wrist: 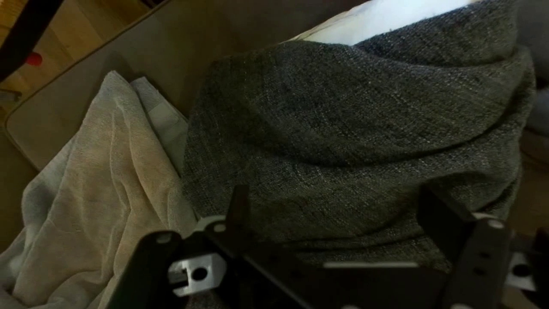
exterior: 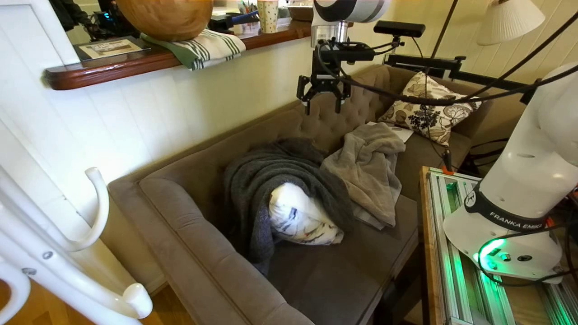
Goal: Move the grey cloth to the left.
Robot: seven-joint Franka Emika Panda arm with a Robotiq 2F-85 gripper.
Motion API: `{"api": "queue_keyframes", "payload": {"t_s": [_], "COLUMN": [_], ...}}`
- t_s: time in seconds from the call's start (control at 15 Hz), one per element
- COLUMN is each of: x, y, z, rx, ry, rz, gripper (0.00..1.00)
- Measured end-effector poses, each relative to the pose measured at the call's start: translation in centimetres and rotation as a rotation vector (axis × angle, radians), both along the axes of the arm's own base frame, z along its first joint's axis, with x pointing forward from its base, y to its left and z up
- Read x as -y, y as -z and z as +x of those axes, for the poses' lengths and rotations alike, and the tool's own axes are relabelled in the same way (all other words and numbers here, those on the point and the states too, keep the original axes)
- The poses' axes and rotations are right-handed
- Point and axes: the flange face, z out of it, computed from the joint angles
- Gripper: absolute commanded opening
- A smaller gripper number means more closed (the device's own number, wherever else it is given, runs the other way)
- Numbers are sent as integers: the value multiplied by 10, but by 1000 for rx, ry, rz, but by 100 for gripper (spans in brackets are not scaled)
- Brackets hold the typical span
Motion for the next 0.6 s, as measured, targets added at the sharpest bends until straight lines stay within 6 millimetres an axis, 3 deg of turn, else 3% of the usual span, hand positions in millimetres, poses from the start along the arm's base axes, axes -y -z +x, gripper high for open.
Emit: {"api": "queue_keyframes", "payload": {"t_s": [0.4,0.6], "x": [1,22], "y": [-3,10], "z": [2,7], "rx": [5,41], "ry": [2,45], "rz": [-2,-26], "gripper": [100,100]}}
